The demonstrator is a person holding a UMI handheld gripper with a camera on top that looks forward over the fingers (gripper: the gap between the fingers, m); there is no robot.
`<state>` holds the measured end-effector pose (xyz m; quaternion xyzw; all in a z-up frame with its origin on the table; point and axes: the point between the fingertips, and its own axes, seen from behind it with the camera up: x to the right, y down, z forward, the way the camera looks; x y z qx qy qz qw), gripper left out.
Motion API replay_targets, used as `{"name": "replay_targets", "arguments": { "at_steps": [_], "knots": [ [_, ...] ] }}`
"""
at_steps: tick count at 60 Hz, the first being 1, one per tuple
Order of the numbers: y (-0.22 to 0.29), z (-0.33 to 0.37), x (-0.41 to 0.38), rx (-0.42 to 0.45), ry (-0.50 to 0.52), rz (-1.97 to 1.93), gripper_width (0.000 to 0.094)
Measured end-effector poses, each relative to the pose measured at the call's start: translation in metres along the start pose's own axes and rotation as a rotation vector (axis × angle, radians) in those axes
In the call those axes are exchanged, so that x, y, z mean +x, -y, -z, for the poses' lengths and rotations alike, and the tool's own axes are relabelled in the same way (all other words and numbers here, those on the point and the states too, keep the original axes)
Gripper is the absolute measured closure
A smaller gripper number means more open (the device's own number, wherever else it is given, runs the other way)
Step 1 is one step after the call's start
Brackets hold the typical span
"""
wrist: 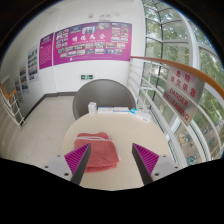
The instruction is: Fold towel
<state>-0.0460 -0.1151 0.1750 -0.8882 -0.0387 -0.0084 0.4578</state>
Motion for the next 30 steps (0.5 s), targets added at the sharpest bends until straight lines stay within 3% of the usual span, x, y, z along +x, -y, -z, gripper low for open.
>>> {"name": "replay_targets", "arguments": {
  "at_steps": [17,30],
  "knots": [
    [-0.011,0.125,-0.035,0.051,-0.081,-0.010,0.0081],
    [-0.033,0.177,-0.053,0.043,-0.098,-0.043,0.0083]
  ]
}}
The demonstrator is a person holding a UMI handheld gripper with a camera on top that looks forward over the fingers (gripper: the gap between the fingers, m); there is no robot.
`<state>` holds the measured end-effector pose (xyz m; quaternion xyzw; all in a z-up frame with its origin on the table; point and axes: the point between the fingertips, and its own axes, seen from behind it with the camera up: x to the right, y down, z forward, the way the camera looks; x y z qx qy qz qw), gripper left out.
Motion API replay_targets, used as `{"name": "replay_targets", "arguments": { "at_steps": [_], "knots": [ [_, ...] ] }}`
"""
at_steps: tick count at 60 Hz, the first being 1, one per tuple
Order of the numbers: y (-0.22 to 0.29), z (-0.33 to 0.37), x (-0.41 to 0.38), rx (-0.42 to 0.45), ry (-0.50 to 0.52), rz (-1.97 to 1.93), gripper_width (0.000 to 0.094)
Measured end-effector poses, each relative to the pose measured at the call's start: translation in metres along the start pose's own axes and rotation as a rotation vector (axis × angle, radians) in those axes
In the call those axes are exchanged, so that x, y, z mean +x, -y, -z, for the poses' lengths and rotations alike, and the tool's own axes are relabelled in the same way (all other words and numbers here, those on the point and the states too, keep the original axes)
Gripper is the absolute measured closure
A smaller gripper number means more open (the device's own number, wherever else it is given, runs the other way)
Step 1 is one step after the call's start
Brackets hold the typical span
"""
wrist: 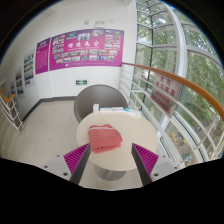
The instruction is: Fold towel
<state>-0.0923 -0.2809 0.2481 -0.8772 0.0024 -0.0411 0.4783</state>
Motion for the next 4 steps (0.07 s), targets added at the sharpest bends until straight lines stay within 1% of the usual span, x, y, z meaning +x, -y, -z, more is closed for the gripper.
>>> {"name": "replay_targets", "arguments": {
  "at_steps": [4],
  "knots": [
    [0.0013,0.0087,-0.0038,0.005,0.005,0.000,0.0081]
  ]
}}
